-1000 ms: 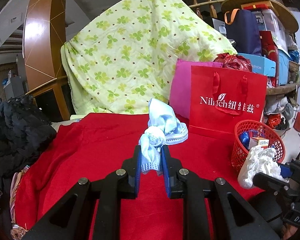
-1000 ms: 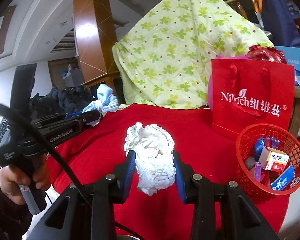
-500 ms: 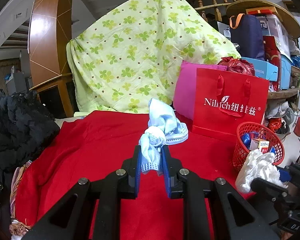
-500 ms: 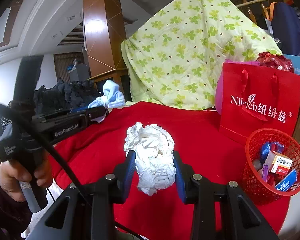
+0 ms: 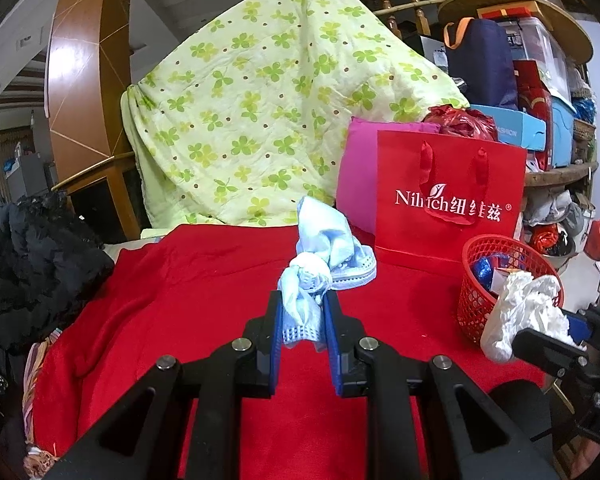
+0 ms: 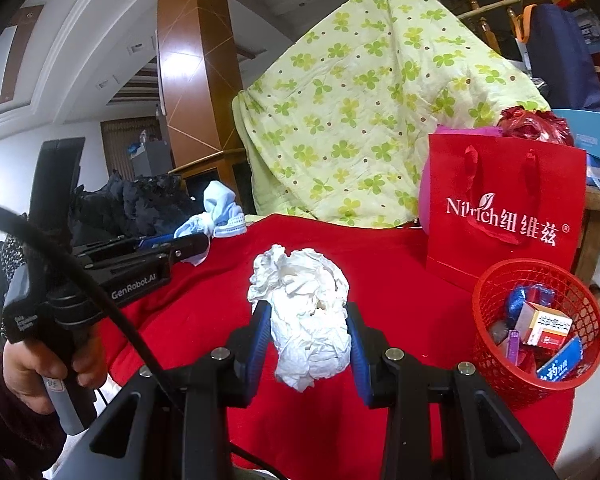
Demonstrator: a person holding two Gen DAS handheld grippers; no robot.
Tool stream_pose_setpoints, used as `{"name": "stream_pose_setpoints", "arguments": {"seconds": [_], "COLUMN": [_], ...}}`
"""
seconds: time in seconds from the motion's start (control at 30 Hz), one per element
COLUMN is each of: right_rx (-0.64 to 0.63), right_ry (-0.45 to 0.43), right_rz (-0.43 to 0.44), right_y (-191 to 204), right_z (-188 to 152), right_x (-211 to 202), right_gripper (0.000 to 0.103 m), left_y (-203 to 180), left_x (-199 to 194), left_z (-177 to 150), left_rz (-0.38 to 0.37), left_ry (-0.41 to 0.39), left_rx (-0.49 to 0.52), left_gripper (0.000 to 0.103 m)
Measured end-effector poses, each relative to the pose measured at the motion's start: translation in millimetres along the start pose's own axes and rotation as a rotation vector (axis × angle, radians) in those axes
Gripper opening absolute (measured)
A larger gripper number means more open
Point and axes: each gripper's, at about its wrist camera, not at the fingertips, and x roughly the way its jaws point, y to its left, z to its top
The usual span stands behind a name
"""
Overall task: Collect trash
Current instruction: 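Carry the blue mask and white tissue with both tools toward the red basket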
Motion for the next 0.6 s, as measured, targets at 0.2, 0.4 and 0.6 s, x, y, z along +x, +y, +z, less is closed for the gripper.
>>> {"name": "stream_pose_setpoints", "arguments": {"seconds": [0.2, 0.4, 0.6], "right_rx": [0.020, 0.036, 0.048], "right_ry": [-0.012, -0.027, -0.044], "right_rz": [-0.030, -0.050, -0.072], "right_y": [-12.8, -22.1, -30.7], "right_z": [0.0, 2.0, 3.1], "right_x": [-10.2, -21.2, -29.8], "right_gripper": [0.039, 0.039, 0.039], "left_y": [-7.5, -14.8, -21.6], "left_x": [0.2, -1.1, -1.7], "left_z": [0.8, 1.5, 1.5], "left_rz": [-0.016, -0.030, -0.046], "left_ry": [0.008, 0.010, 0.014], "left_rx": [0.015, 0.029, 0.047], "left_gripper": [0.021, 0.021, 0.021]}}
